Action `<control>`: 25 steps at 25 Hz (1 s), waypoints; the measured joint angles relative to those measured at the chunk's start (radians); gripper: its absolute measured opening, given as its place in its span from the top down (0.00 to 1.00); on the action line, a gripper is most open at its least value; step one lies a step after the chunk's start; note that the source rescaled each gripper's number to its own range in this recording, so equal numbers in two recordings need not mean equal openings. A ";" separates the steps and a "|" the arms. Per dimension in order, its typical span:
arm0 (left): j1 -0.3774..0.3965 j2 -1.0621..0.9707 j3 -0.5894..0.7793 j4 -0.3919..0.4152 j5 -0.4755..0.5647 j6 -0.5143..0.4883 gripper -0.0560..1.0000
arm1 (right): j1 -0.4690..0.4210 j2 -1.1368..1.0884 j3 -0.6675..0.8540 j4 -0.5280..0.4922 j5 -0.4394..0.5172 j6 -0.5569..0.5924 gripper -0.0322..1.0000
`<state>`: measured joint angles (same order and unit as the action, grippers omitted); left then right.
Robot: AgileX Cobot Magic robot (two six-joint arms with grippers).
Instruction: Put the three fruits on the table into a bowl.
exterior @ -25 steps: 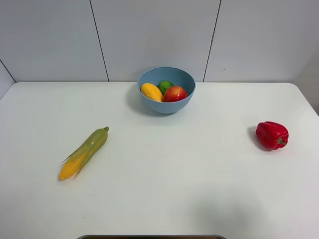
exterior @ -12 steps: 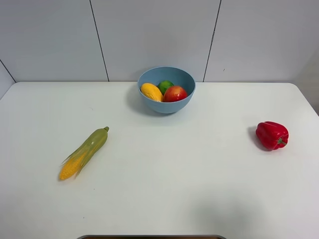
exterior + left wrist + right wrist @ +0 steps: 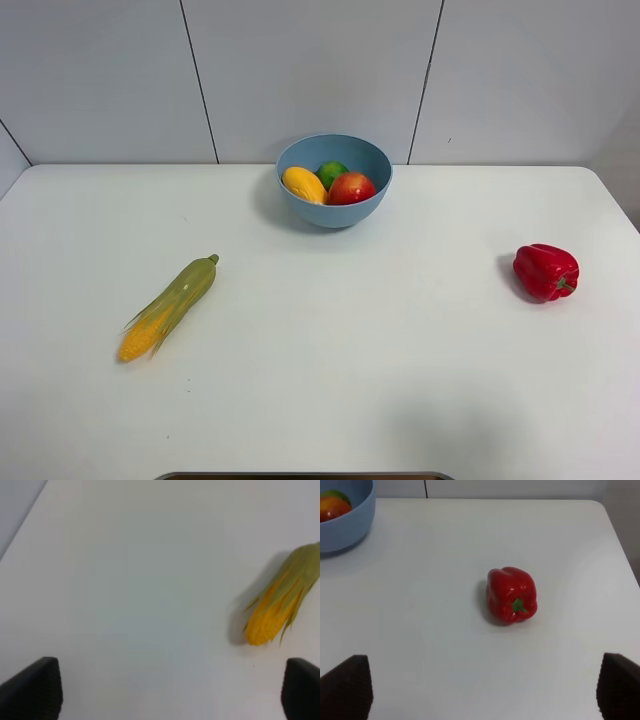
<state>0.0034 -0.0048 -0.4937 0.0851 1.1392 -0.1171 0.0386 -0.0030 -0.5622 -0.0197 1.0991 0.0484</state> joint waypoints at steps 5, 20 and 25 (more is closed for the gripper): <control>0.000 0.000 0.030 -0.005 -0.008 -0.002 0.18 | 0.000 0.000 0.000 0.000 0.000 0.000 0.00; 0.000 0.001 0.050 -0.010 -0.045 -0.002 0.18 | 0.000 0.000 0.000 0.000 0.000 0.000 0.00; 0.000 0.001 0.050 -0.010 -0.045 -0.002 0.18 | 0.000 0.000 0.000 0.000 0.000 0.000 0.00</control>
<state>0.0034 -0.0039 -0.4434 0.0751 1.0946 -0.1195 0.0386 -0.0030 -0.5622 -0.0197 1.0991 0.0484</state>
